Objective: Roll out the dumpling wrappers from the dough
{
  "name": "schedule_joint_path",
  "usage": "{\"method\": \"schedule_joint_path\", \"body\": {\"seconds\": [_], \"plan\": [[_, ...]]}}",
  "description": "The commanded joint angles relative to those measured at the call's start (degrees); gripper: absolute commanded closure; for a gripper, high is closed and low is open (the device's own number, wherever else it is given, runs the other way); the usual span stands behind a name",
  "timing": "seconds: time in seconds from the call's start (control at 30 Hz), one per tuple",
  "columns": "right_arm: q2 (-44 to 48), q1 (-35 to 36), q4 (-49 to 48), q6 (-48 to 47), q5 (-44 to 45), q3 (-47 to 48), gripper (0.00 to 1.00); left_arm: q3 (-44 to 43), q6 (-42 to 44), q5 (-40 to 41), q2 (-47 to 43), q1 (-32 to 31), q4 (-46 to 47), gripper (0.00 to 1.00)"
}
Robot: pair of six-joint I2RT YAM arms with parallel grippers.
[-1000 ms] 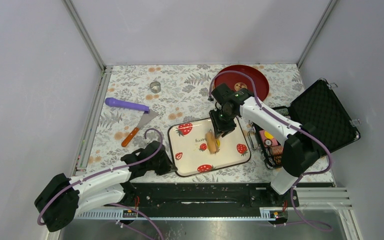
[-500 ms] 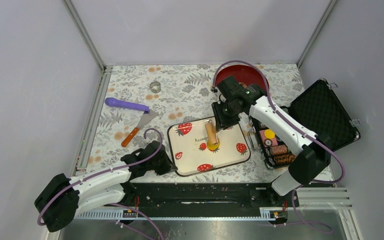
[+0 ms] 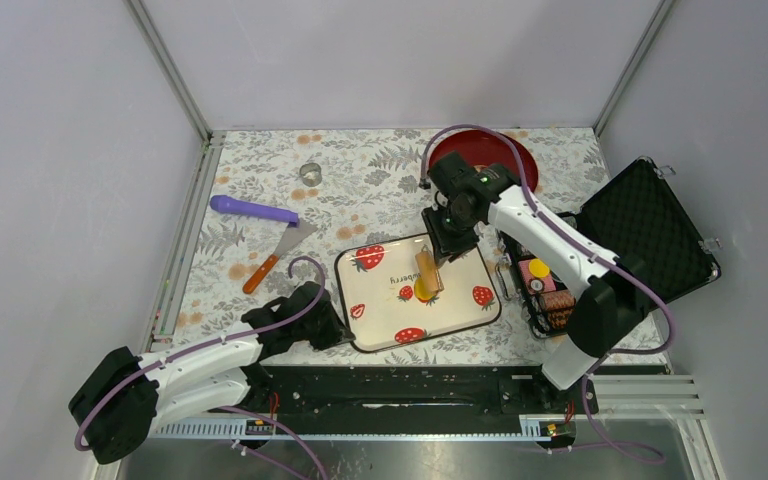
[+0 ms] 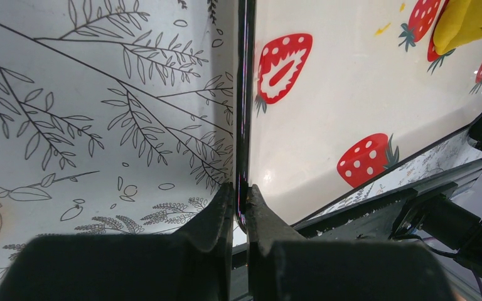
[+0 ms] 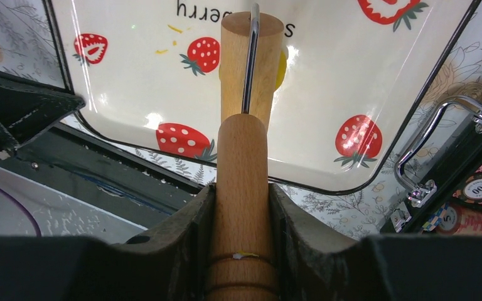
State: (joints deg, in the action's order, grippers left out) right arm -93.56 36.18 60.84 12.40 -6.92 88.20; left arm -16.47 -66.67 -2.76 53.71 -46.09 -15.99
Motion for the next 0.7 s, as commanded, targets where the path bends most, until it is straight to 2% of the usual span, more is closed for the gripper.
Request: {"method": "schedule_joint_path", "body": {"seconds": [0.0,0.3,0.67], "plan": [[-1.8,-0.4,0.8,-1.3,0.4,1.4,1.00,0.8,-0.1,3.5,0.8,-0.2,-2.5,1.00],[-4.2,-0.4,-0.5,-0.4,6.2,-2.2,1.00,1.0,-0.1,3.5,0.5,-0.3,-2.5,1.00],[-4.5,-0.4,-2.7,0.1,5.6,-5.4,1.00,1.1,-0.2,3.5,0.3,-0.2,-2.4,1.00]]}}
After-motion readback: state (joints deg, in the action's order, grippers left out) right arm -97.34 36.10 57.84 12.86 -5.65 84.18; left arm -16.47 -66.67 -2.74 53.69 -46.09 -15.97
